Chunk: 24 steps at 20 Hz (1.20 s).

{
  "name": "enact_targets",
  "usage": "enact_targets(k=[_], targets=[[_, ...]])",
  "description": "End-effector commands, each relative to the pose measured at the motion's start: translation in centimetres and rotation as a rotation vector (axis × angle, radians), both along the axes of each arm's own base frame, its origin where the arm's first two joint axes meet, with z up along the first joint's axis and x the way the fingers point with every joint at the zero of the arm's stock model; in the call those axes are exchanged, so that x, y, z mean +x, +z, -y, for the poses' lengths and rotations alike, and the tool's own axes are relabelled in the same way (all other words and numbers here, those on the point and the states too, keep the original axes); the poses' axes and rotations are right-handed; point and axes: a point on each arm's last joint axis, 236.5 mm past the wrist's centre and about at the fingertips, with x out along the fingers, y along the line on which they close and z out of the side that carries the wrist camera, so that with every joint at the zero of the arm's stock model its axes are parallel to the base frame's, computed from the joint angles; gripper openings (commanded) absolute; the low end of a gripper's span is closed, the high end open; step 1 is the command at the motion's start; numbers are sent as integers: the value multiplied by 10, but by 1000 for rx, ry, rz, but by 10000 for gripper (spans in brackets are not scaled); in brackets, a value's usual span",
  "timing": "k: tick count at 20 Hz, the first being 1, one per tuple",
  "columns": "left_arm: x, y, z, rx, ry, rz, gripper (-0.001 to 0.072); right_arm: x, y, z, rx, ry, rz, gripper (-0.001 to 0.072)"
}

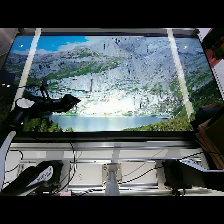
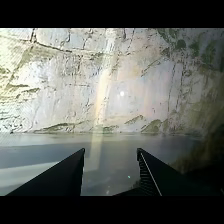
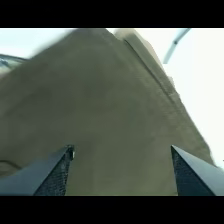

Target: Fold the clothes and pants, and hang the long-sleeved shirts on hangers.

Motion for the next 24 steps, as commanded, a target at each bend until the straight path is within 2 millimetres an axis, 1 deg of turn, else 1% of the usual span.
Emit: enact_targets(k=[1,2,3,4,5,6,7,8,9,10,11,12,13,14,16,18,19,20,22,24], targets=[[1,0,-1,3,5,3,407,57,12,4,-31,51,208,584],[1,0,-1,2,4,3,406,82,15,-1,-25,107,245,519],[1,0,-1,2,4,3,407,107,16,-10,-24,195,244,466],[1,0,-1,2,4,3,407,137,17,-23,-28,319,218,313],[1,0,-1,2,4,3,407,171,20,-40,-41,459,194,191],[1,0,-1,3,5,3,407,204,24,-60,-55,586,181,175],[1,0,-1,2,4,3,407,240,30,-85,-71,704,178,172],[1,0,-1,2,4,3,407,272,36,-114,-78,810,186,131],[1,0,-1,2,4,3,407,303,41,-152,-78,928,195,87],[1,0,-1,2,4,3,407,327,44,-191,-68,1040,201,78],[1,0,-1,2,4,3,407,347,45,-235,-57,1159,202,66],[1,0,-1,2,4,3,406,360,44,-274,-46,1254,200,35],[1,0,-1,2,4,3,407,369,43,-310,-19,1300,207,35],[1,0,-1,2,4,3,407,374,42,-338,2,1330,208,35],[1,0,-1,2,4,3,406,377,40,-390,26,1423,206,35],[1,0,-1,2,4,3,406,375,40,-426,36,1511,204,35],[1,0,-1,3,5,3,407,372,38,-437,44,1542,193,35],[1,0,-1,2,4,3,406,369,36,-443,49,1561,177,35],[1,0,-1,2,4,3,407,365,32,-441,44,1566,138,35],[1,0,-1,2,4,3,407,365,32,-440,45,1564,142,36]])
